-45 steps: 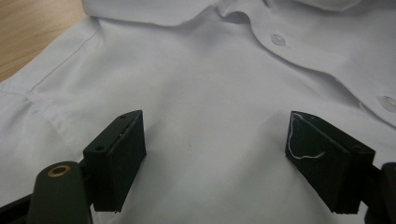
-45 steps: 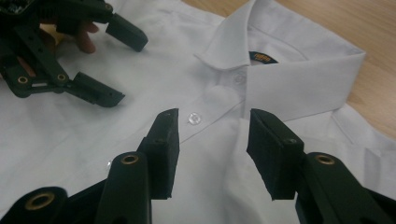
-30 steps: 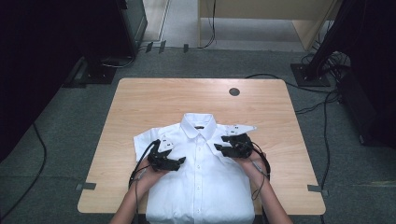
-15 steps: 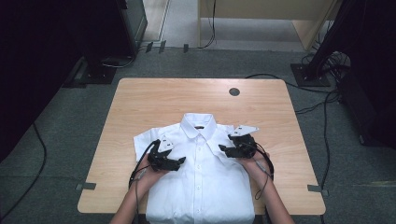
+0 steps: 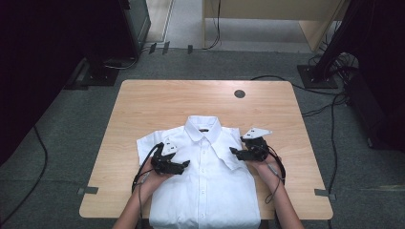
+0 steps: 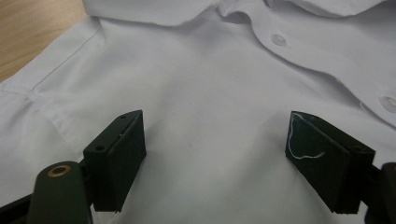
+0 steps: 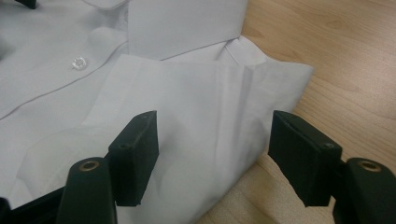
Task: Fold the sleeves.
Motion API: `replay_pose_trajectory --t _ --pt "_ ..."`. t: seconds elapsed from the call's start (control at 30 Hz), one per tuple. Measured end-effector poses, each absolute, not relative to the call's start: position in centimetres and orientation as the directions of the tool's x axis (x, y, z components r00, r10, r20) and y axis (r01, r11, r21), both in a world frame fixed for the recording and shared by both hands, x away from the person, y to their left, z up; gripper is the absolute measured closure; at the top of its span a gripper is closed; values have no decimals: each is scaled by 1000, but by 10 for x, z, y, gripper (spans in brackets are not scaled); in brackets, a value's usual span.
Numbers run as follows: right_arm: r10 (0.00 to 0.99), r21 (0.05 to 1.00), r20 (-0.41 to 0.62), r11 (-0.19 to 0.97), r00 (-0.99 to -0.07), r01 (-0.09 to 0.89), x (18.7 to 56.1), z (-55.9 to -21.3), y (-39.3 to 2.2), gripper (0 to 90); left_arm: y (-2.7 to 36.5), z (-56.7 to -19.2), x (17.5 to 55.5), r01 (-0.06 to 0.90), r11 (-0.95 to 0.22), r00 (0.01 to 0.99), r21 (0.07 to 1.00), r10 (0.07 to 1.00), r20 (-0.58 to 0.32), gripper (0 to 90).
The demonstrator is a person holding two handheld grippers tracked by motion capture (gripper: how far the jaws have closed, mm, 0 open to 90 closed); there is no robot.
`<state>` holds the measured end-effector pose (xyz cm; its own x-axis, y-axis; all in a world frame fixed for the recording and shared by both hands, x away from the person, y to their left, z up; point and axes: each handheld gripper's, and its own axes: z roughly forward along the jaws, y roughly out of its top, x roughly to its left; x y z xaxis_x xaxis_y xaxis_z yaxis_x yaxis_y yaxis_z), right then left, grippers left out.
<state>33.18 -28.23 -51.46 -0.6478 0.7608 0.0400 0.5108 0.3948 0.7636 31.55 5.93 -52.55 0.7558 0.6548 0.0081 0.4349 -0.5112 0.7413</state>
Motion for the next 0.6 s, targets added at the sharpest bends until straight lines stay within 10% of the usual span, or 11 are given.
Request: replay_pose_trajectory --t 0.6 --pt "769 775 57 368 -637 513 332 -517 -296 192 59 -525 316 435 -511 756 741 655 8 201"
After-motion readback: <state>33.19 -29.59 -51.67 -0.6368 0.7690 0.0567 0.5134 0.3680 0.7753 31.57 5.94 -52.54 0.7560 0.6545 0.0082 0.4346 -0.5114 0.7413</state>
